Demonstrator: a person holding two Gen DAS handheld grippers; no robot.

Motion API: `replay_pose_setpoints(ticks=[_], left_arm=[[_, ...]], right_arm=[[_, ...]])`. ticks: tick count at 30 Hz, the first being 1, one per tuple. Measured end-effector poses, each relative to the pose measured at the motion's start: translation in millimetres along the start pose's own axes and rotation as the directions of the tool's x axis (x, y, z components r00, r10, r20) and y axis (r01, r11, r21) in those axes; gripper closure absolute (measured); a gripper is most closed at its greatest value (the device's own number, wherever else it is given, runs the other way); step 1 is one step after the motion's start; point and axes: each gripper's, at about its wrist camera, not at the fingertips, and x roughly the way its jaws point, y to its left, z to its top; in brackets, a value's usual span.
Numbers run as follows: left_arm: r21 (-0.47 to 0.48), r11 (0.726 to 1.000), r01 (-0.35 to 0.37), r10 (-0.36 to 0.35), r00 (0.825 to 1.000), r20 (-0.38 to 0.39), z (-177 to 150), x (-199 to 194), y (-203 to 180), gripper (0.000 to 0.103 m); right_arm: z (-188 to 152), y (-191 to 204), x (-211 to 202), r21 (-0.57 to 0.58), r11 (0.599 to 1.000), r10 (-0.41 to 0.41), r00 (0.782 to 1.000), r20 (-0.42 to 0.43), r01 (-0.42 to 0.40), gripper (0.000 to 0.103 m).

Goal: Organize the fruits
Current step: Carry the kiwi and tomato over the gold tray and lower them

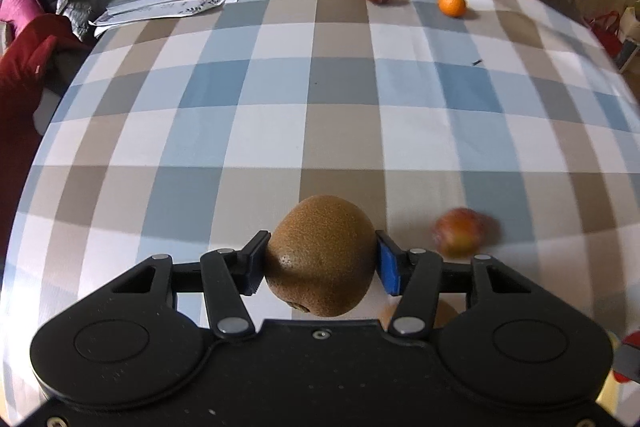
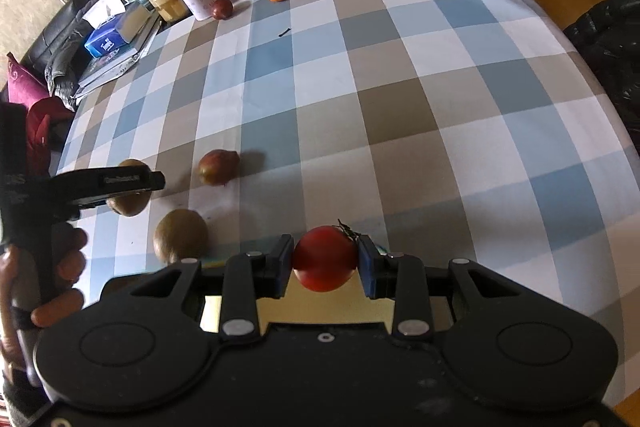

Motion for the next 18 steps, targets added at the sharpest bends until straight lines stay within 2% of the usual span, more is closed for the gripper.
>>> replay_pose_setpoints(ticks=[8,18], left_arm=[[-0.001,0.998,0.055,-0.055,0.998,-0.002,-43.9,-50.5,-9.8,0.043],[0.002,0.998,0.062,-0.062,0.996,-0.06,-106.8,-89.0,-8.7,0.043]], right_arm=[[-28.9,-6.9,-18.3,-0.005,1.0,0.02,1.0,0.019,-0.02,0.069],[-63.5,-23.1,-34.7,0.004,0.999,0.031,0.999,0.027,-0.031,0.068]])
